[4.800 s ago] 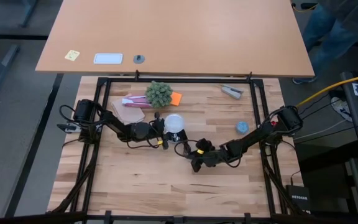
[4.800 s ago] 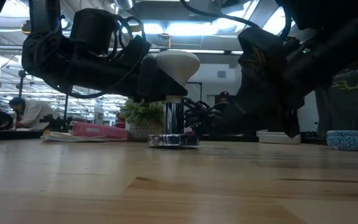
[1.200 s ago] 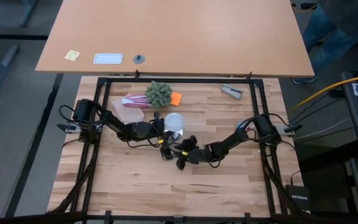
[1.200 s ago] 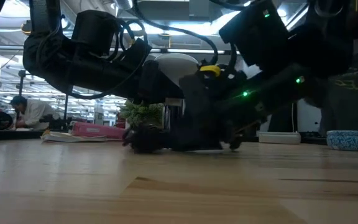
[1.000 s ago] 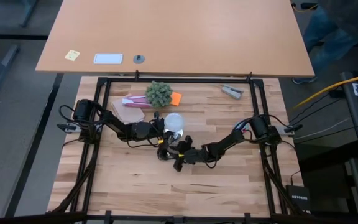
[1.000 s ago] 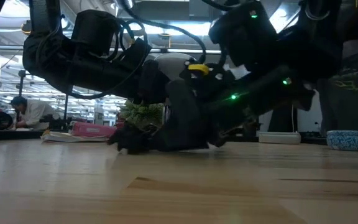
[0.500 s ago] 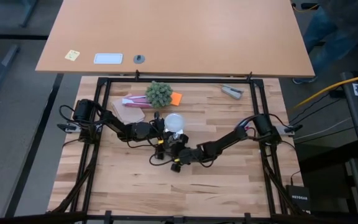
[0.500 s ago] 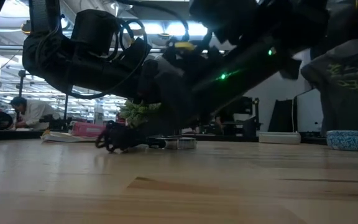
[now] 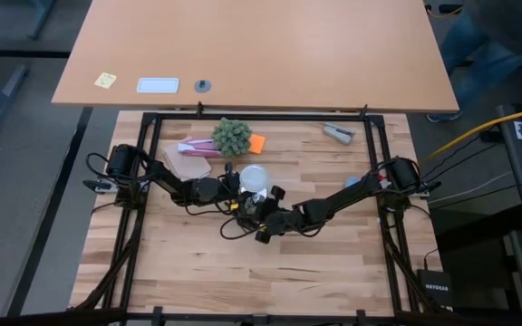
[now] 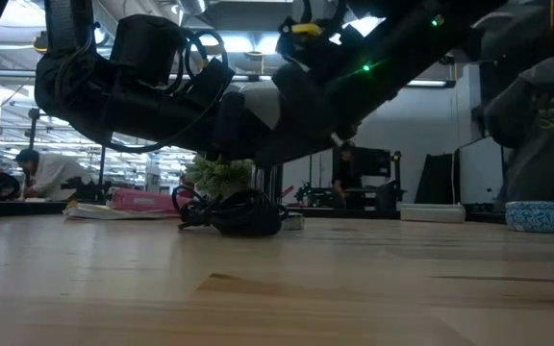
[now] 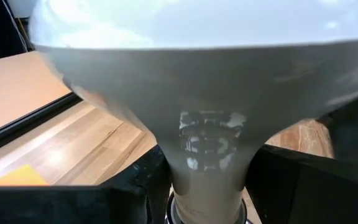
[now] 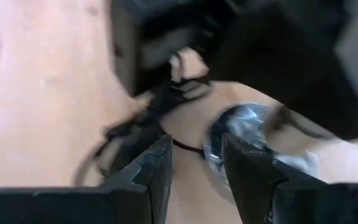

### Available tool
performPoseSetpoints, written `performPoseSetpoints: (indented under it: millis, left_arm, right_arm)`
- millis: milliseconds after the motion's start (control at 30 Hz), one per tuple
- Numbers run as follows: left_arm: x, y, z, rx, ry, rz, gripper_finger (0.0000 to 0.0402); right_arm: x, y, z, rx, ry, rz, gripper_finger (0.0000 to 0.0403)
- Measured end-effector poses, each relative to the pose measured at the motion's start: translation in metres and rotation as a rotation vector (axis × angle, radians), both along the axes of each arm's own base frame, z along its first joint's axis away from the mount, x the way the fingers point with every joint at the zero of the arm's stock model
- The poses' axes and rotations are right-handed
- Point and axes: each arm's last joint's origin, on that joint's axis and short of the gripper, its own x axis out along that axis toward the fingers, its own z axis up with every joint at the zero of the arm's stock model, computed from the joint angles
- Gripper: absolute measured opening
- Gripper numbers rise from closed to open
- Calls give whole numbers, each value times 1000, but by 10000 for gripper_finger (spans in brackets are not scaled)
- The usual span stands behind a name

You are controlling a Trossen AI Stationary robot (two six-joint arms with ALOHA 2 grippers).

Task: Screw lightbulb
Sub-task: Remove the lightbulb from the lamp

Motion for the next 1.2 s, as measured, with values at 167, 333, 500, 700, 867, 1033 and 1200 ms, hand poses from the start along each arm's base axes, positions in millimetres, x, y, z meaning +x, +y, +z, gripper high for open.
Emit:
performPoseSetpoints:
  millis: [167, 333, 500, 700, 867, 1033, 1200]
  left_arm:
    - [0, 0, 0, 0, 0, 0, 157]
    - [0, 0, 0, 0, 0, 0, 157]
    - [0, 0, 0, 0, 0, 1, 157]
    - [0, 0, 0, 0, 0, 1, 157]
    - [0, 0, 0, 0, 0, 1, 157]
    - [0, 0, 0, 0, 0, 1, 157]
    - [0, 0, 0, 0, 0, 1, 157]
  right_arm:
    - [-11, -6, 3, -105, 93, -78, 143]
    - [-18, -12, -2, -207, 166, -143, 143]
    - [-20, -30, -10, -226, 153, -185, 143]
    - [-24, -54, -23, -201, 99, -233, 143]
    - [-28, -64, -31, -155, 60, -232, 143]
    - [-33, -66, -38, -121, 55, -217, 143]
    - [-37, -65, -42, -70, 53, -215, 143]
